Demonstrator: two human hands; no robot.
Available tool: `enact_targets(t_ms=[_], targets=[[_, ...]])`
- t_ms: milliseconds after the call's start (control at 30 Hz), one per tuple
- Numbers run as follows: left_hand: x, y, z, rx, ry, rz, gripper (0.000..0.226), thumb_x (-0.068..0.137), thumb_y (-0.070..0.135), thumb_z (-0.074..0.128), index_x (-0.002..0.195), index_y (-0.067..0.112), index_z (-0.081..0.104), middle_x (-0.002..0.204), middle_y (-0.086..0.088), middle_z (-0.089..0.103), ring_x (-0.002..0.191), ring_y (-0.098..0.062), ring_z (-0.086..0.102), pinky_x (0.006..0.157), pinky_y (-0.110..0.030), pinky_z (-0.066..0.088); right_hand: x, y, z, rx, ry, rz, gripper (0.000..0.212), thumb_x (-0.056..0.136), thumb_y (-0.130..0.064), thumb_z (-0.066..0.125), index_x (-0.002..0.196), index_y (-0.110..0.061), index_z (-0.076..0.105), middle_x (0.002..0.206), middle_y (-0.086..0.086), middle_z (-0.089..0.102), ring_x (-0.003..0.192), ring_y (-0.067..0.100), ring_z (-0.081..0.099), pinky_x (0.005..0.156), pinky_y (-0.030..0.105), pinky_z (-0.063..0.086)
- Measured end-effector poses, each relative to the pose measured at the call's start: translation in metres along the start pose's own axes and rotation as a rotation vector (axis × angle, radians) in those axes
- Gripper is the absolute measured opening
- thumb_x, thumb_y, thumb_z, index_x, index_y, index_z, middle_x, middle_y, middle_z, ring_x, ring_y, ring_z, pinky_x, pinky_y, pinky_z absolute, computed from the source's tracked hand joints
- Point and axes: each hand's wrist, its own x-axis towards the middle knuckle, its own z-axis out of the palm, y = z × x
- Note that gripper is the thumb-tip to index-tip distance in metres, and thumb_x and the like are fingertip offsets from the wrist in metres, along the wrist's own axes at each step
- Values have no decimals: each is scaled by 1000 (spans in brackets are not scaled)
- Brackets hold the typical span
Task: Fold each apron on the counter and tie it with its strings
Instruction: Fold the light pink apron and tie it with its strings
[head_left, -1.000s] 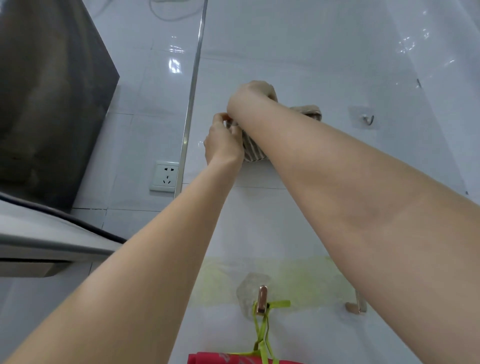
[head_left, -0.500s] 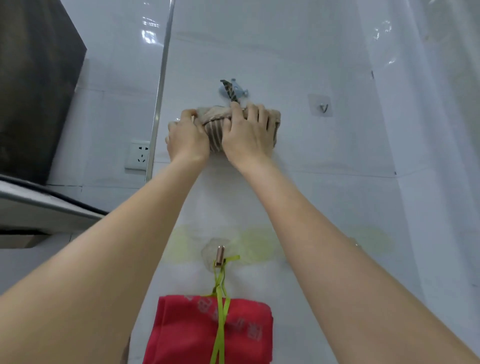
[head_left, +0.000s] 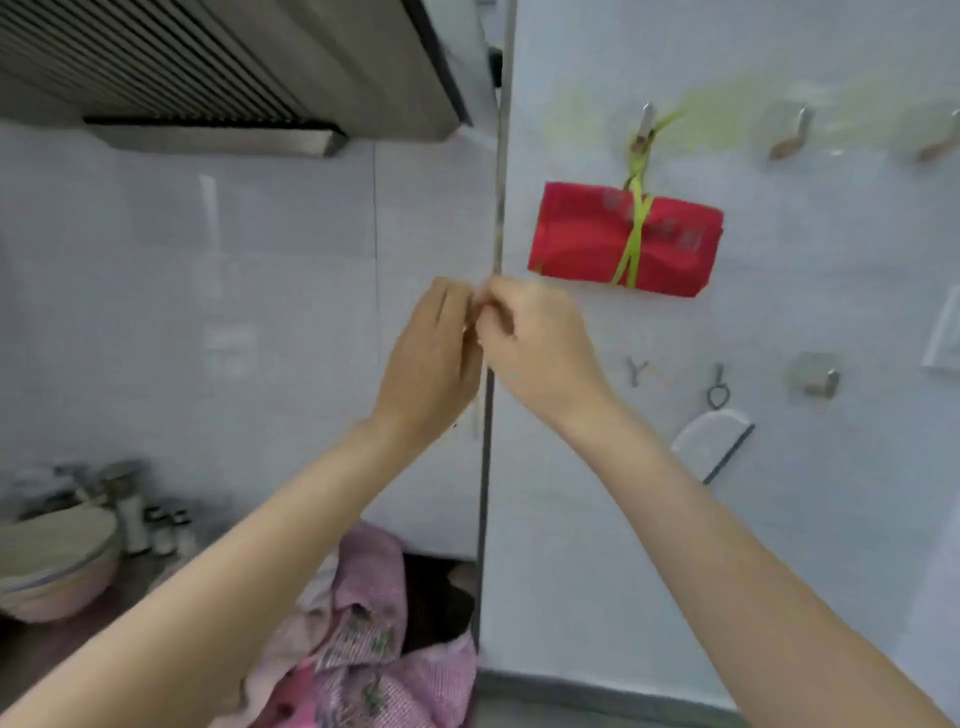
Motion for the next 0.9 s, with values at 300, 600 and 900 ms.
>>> enact_targets(t_ms=[300,600,900], targets=[[-238,-180,-113,342,-957,-518,36,91,8,46,126,8,50,131,-8,43,122,-27,47,92,-34,39,-116,-57,241,7,-979,218,29,94,-11,42,106,-7,67,110,8,66,99,23,59,76,20,46],[-340,-299,-200,274,-1203,-704,43,83,12,56,125,12,50,129,-8,47,124,-25,44,97,-28,37,-168,-78,403,133,-1322,541,29,89,-8,50,112,-13,68,111,4,65,92,20,61,70,27,53],[-347,-346,-209,144,-1147,-922,121,60,45,76,149,10,2,153,-7,19,135,-25,35,106,-32,35,-118,-100,456,28,-928,475,15,88,-14,51,89,-5,63,87,17,62,88,23,56,67,29,39]])
